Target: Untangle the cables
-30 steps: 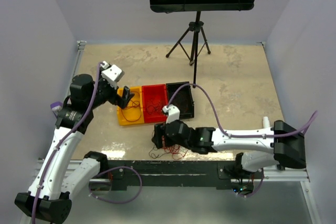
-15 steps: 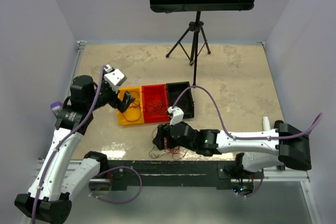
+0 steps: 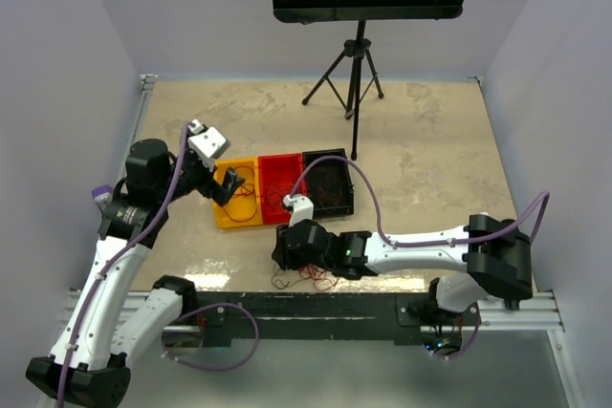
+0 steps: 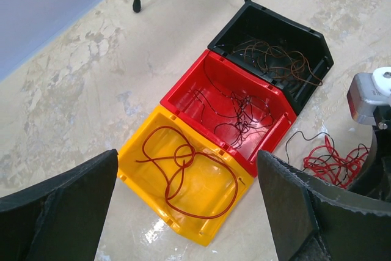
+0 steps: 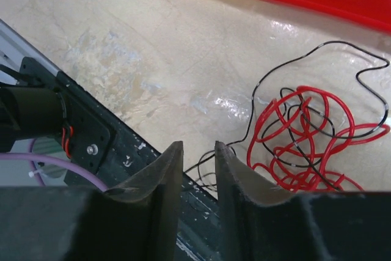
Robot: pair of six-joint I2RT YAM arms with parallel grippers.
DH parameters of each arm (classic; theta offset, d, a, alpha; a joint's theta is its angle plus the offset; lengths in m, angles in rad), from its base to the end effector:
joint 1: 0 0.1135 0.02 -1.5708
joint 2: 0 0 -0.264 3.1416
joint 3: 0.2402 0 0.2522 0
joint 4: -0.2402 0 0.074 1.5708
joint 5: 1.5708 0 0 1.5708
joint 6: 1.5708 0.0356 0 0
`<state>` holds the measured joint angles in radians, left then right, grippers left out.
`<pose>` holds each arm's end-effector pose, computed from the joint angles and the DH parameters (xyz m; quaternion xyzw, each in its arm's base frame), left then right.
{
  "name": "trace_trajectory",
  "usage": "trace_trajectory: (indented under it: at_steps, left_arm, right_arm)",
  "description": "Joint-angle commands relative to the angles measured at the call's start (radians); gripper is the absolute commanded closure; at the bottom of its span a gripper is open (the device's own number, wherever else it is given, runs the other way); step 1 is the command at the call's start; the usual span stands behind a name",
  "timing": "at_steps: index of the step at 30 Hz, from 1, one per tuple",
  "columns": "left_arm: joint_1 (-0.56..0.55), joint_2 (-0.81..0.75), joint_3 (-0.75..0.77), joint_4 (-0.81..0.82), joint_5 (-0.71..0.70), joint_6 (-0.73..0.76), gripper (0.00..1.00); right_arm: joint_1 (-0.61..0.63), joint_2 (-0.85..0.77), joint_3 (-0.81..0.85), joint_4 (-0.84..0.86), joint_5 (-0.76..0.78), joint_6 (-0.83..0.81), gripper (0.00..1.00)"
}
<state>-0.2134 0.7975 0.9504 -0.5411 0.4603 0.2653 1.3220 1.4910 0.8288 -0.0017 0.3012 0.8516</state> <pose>0.1594 -0.0507 0.3589 0.3152 0.7551 -0.1752 0.5475 0.0876 0.3018 0.2068 -0.1432 0.8796 0.3206 0.3209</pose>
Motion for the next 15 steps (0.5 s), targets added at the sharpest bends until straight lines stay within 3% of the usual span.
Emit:
trace_trajectory:
  at_steps: [1,2,3,12,13,15]
  left_arm:
    - [0.006,-0.018,-0.012,0.020,-0.008,0.025,0.00]
    - [0.006,-0.018,-0.013,0.021,-0.008,0.025,0.00]
    - [0.006,-0.018,-0.015,0.023,-0.008,0.025,0.00]
    - [0.006,-0.030,-0.035,0.033,-0.002,0.022,0.00]
    - [0.006,-0.030,-0.036,0.035,-0.002,0.022,0.00]
    - [0.006,-0.030,-0.039,0.038,0.001,0.018,0.00]
  right_arm:
    - [0.005,-0.031,0.072,-0.029,0.051,0.006,0.80]
    - [0.005,-0.041,0.081,-0.041,0.068,0.003,0.94]
    - [0.003,-0.054,0.090,-0.055,0.088,-0.002,1.00]
    - [0.003,-0.218,0.145,-0.158,0.108,-0.037,1.00]
    - [0.005,-0.215,0.139,-0.165,0.104,-0.030,0.97]
    - [0.005,-0.193,0.124,-0.181,0.057,0.000,0.69]
